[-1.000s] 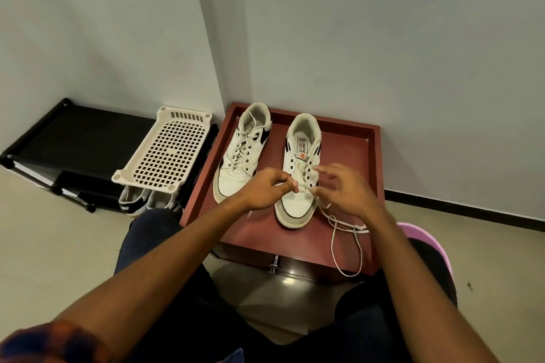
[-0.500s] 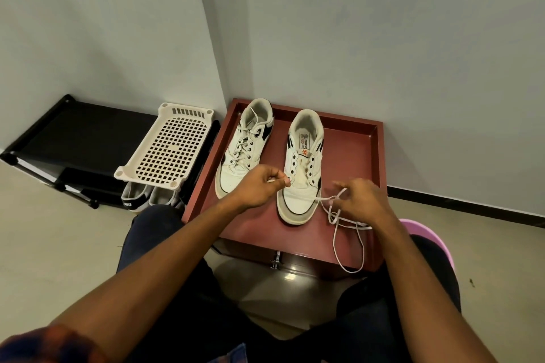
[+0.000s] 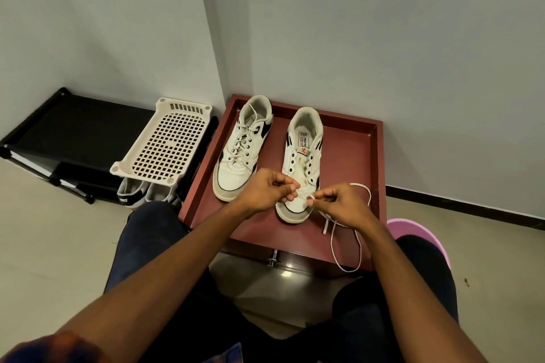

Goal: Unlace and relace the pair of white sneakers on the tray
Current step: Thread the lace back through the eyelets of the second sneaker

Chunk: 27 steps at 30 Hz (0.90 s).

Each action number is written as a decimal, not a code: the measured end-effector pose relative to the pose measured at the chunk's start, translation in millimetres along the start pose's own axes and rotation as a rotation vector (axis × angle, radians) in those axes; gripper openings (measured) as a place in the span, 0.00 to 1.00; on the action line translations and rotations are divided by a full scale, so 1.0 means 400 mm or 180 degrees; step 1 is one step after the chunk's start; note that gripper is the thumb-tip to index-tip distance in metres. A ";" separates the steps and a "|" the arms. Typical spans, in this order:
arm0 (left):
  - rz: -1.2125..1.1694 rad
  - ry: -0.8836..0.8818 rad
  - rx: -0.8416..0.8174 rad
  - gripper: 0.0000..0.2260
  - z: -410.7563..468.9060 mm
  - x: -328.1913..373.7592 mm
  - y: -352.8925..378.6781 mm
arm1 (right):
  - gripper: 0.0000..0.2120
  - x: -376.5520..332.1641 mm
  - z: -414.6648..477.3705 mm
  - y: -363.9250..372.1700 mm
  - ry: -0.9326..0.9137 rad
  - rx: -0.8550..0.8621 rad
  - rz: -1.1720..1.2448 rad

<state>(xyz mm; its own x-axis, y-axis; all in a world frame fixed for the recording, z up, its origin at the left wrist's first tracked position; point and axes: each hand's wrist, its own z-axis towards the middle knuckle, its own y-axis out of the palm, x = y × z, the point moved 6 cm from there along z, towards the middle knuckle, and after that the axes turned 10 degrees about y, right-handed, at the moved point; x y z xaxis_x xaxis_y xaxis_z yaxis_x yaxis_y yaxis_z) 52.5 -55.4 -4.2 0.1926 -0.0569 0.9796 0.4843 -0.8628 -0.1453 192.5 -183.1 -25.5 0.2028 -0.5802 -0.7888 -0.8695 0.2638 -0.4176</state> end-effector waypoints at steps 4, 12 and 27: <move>-0.0083 -0.0011 -0.0109 0.05 -0.007 0.011 0.031 | 0.12 -0.039 -0.008 0.032 -0.0220 -0.0171 0.0161; -0.0485 -0.0166 0.0234 0.09 -0.009 -0.012 0.017 | 0.03 -0.037 -0.009 0.032 -0.0137 -0.0267 0.1122; 0.0597 -0.0109 0.0773 0.02 0.031 -0.045 0.022 | 0.07 0.025 0.014 -0.026 0.0269 0.0648 0.1187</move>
<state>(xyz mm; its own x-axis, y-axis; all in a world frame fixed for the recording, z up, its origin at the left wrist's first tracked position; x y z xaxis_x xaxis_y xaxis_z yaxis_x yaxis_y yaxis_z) 63.9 -55.6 -24.8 0.3245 -0.1833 0.9279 0.6266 -0.6932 -0.3561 206.0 -187.3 -31.7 -0.1532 -0.4752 -0.8665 -0.7681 0.6089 -0.1982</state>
